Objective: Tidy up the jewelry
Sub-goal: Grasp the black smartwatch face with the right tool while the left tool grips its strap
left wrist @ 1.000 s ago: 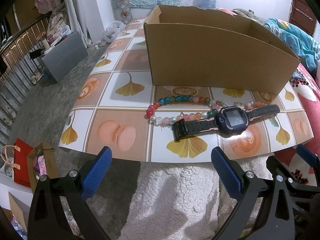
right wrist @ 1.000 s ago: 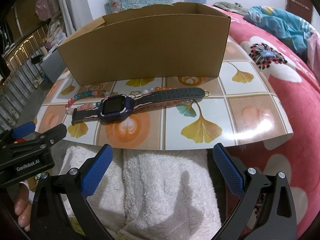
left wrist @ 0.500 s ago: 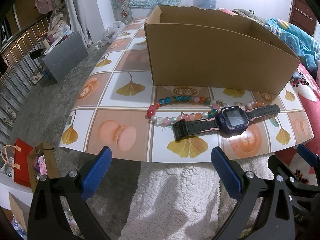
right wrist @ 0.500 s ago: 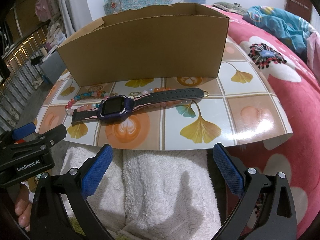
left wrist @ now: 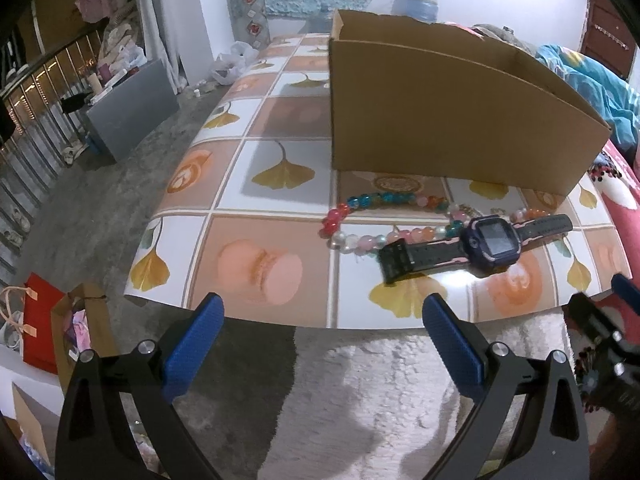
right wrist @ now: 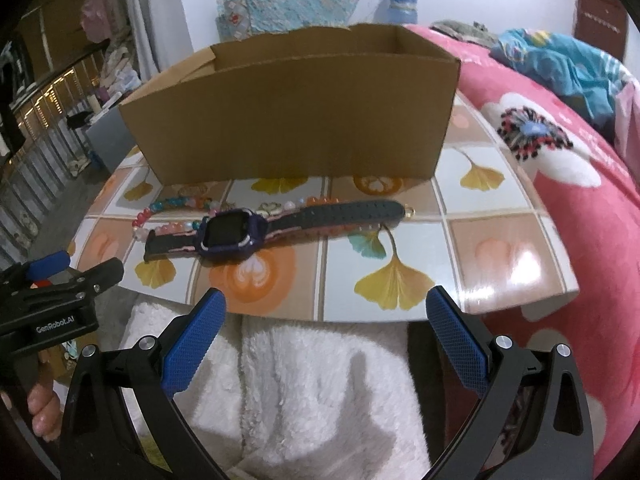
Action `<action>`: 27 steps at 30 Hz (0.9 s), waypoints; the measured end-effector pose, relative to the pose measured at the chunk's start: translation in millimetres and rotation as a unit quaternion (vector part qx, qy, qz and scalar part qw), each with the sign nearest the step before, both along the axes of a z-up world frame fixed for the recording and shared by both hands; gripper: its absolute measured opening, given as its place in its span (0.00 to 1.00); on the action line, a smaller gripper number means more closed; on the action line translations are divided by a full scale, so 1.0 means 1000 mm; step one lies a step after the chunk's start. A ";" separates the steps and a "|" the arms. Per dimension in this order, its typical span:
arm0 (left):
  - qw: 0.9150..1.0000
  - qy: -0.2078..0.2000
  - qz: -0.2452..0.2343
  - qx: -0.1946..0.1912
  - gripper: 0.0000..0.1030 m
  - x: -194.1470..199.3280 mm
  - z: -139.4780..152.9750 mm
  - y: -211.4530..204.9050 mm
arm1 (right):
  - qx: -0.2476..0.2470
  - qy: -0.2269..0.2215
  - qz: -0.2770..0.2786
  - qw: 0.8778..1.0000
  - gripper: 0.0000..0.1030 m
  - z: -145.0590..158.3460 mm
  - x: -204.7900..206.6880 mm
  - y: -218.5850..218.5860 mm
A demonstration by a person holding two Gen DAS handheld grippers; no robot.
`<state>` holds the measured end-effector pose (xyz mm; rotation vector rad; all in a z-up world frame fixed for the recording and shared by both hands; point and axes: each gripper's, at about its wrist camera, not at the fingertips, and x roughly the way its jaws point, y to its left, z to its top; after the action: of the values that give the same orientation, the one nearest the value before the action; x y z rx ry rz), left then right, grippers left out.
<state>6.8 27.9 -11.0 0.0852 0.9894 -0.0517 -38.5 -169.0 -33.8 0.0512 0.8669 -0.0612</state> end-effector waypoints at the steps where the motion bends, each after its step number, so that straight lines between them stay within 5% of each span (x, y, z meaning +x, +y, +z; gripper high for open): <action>1: 1.000 -0.001 -0.002 0.001 0.95 0.001 -0.001 0.002 | -0.003 -0.004 0.005 1.000 0.93 0.001 0.002 0.001; 5: 1.000 -0.012 -0.022 -0.013 0.95 0.002 -0.004 0.010 | -0.004 -0.010 0.027 1.000 0.93 0.001 0.007 0.006; 10: 0.990 -0.048 -0.061 -0.114 0.95 0.000 0.001 0.025 | -0.001 -0.018 0.055 0.998 0.92 0.001 0.019 0.014; 15: 0.984 -0.027 -0.062 -0.168 0.95 0.009 -0.003 0.028 | 0.015 -0.027 0.081 0.996 0.84 0.002 0.032 0.020; 22: 0.972 -0.021 -0.108 -0.207 0.94 0.013 -0.007 0.010 | 0.046 -0.020 0.125 0.991 0.54 -0.008 0.048 0.028; 27: 0.965 -0.018 -0.138 -0.221 0.77 0.017 -0.008 -0.004 | 0.065 -0.009 0.143 0.988 0.38 -0.015 0.058 0.030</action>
<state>24.0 24.1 -19.0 -0.1865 0.9035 -0.5226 19.4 -139.3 -49.3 0.0484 0.8526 0.2646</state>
